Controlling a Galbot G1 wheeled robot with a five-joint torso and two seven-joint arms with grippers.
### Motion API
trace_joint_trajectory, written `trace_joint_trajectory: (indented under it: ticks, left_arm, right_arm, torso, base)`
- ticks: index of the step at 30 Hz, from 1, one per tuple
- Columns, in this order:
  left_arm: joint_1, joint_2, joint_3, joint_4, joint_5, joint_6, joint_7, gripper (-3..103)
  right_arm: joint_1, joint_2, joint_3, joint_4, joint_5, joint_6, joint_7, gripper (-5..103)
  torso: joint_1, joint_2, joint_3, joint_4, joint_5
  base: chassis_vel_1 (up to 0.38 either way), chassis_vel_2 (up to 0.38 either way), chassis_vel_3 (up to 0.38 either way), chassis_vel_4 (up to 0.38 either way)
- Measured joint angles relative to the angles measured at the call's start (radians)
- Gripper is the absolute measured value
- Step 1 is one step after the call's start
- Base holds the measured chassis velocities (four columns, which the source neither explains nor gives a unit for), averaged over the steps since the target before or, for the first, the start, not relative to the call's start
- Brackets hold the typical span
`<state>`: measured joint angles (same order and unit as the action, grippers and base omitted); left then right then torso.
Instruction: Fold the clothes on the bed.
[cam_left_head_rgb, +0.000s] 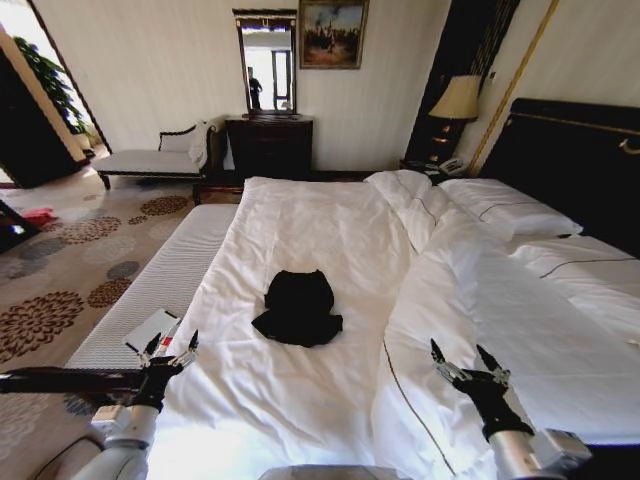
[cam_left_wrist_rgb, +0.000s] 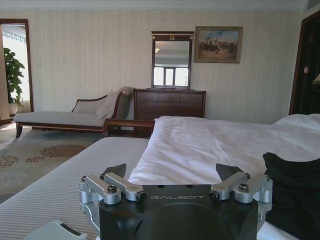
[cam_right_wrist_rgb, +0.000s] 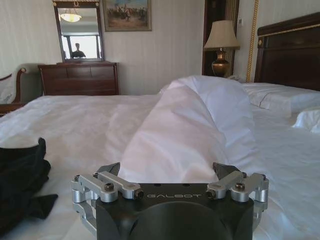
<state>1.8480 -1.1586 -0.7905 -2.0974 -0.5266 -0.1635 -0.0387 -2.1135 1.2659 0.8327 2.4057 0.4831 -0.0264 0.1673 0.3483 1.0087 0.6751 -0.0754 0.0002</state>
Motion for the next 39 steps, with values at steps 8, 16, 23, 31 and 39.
trace_joint_trajectory:
  ticks: [8, 16, 23, 31, 39]
  left_arm:
    - [-0.012, 0.003, 0.006, 0.008, -0.002, 0.001, 0.000, 100]
    - [-0.032, 0.003, 0.016, 0.014, 0.005, 0.010, 0.000, 100]
    - [-0.024, 0.002, 0.012, 0.009, 0.006, 0.011, -0.001, 100]
    - [-0.018, 0.000, 0.009, 0.007, 0.005, 0.009, -0.001, 100]
    - [-0.021, -0.001, 0.008, 0.006, 0.002, 0.008, -0.003, 100]
  right_arm:
    - [0.048, -0.008, 0.004, -0.082, -0.042, -0.012, 0.028, 100]
    - [0.051, -0.019, 0.001, -0.100, -0.020, -0.040, 0.035, 100]
    - [0.081, -0.044, -0.010, -0.100, -0.007, -0.064, 0.039, 89]
    - [0.084, -0.048, -0.015, -0.098, -0.003, -0.070, 0.045, 57]
    - [0.083, -0.042, -0.011, -0.104, 0.000, -0.070, 0.047, 28]
  torso:
    - [0.000, 0.000, 0.000, 0.0001, -0.0001]
    - [0.000, 0.000, 0.000, 0.0000, -0.0003]
    - [0.000, 0.000, 0.000, 0.0002, -0.0002]
    - [0.000, 0.000, 0.000, 0.0001, -0.0002]
    - [0.000, 0.000, 0.000, 0.0001, -0.0002]
  base:
    - [0.000, 0.000, 0.000, 0.000]
    - [0.000, 0.000, 0.000, 0.000]
    - [0.000, 0.000, 0.000, 0.000]
    - [0.000, 0.000, 0.000, 0.000]
    - [0.000, 0.000, 0.000, 0.000]
